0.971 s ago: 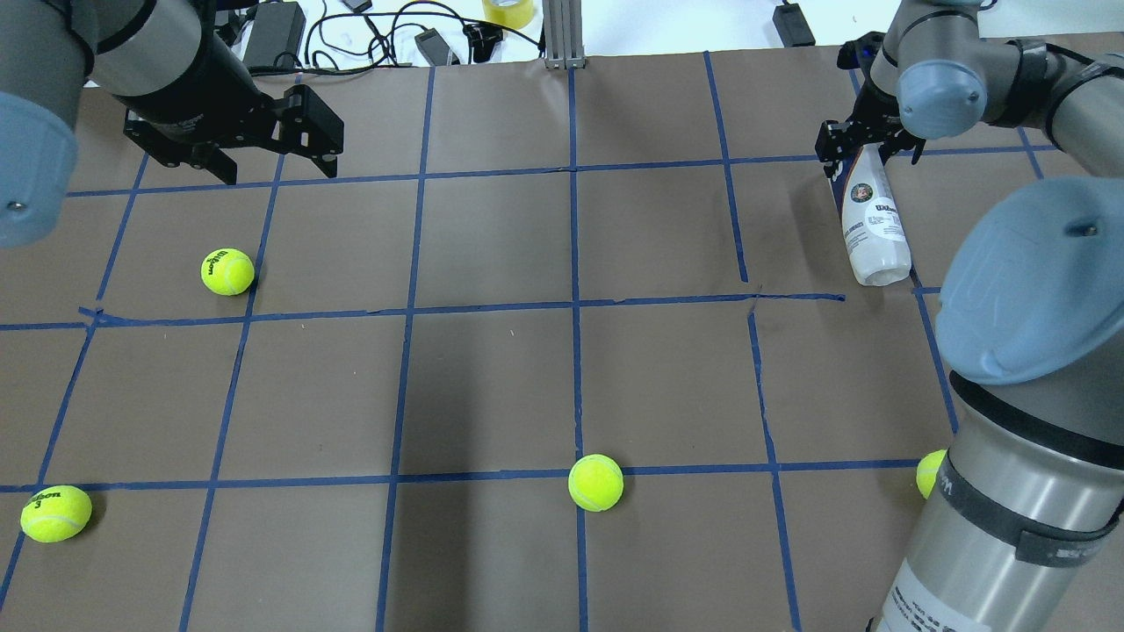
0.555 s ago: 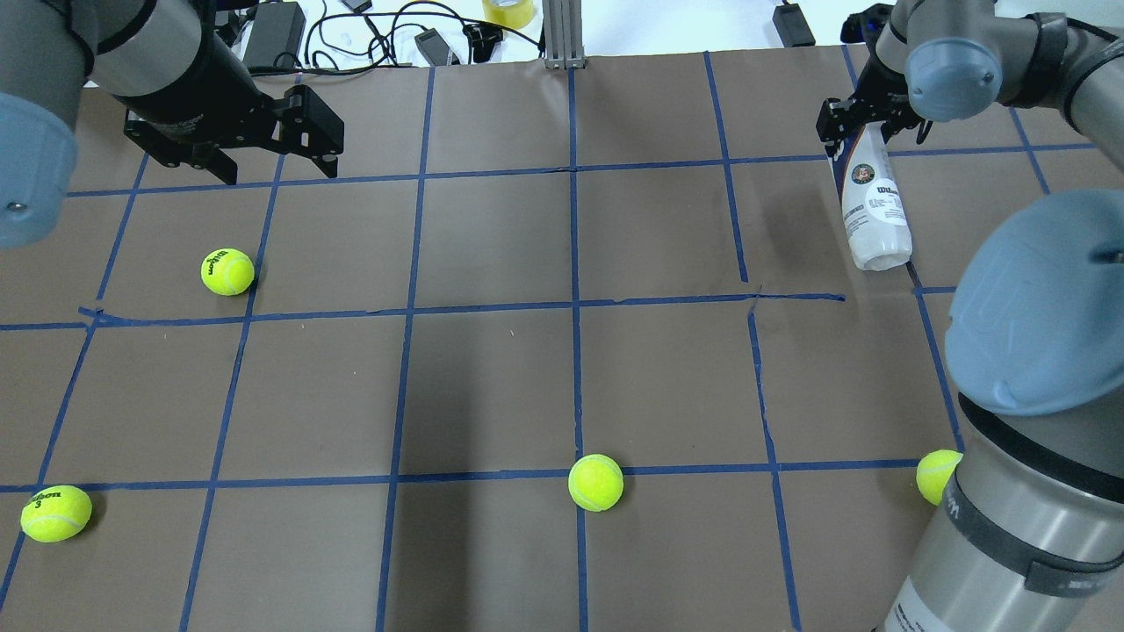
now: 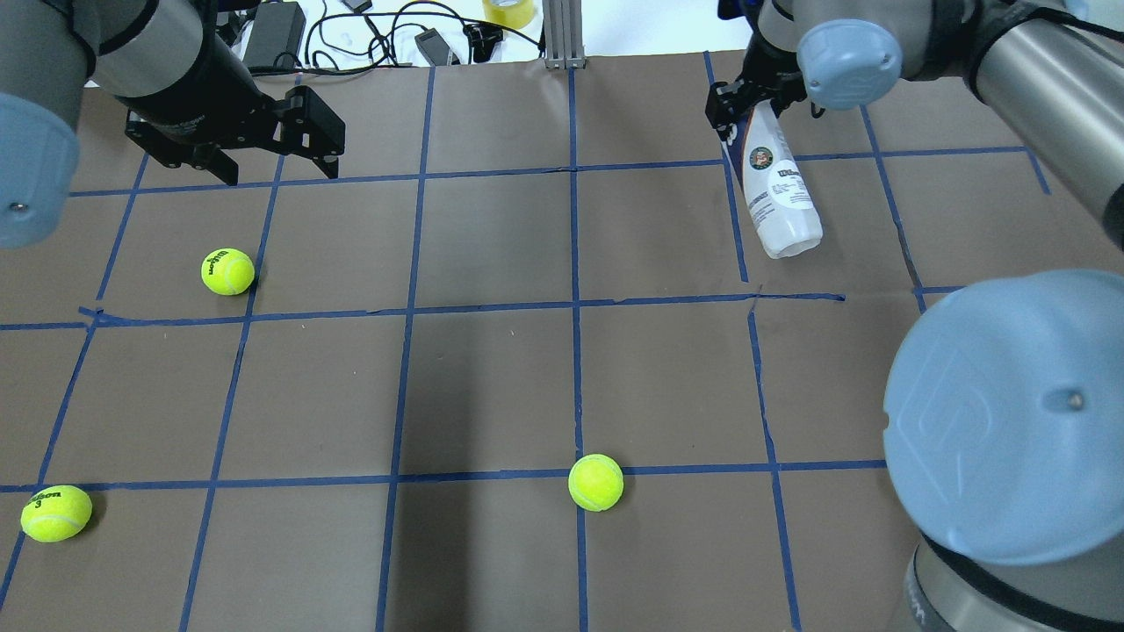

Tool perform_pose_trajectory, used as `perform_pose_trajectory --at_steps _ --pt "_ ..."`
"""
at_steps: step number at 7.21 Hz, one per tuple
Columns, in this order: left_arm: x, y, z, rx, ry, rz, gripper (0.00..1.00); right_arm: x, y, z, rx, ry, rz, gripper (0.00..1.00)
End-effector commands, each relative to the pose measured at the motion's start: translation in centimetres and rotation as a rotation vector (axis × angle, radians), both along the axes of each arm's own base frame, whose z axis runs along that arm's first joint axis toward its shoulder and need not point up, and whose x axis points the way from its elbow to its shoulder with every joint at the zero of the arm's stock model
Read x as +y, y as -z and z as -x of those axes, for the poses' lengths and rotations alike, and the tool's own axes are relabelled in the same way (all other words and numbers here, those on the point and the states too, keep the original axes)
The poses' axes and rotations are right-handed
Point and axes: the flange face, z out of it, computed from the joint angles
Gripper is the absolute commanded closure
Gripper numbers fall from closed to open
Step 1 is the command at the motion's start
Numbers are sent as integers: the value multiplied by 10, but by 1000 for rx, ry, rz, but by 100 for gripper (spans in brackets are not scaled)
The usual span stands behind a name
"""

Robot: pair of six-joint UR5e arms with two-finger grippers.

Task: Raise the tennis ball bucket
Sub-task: 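Lift the can with the right gripper and carry it toward the table center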

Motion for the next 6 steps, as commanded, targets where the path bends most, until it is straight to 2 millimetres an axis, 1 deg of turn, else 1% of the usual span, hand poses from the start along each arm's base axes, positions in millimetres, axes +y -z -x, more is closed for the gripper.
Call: perform_pose_trajectory --at_steps 1,2,3,4,5,6 --pt "0 1 0 0 0 -1 0 28 -10 -82 107 -161 26 90" --pt "0 1 0 0 0 -1 0 43 -10 -116 119 -294 29 89" --pt "0 2 0 0 0 -3 0 66 0 -161 133 -481 18 88" --pt "1 2 0 0 0 -4 0 83 5 -197 135 -552 56 87" --pt "1 1 0 0 0 -3 0 102 15 -223 116 -601 58 88" --pt "1 1 0 0 0 -1 0 108 21 -234 46 -674 105 87"
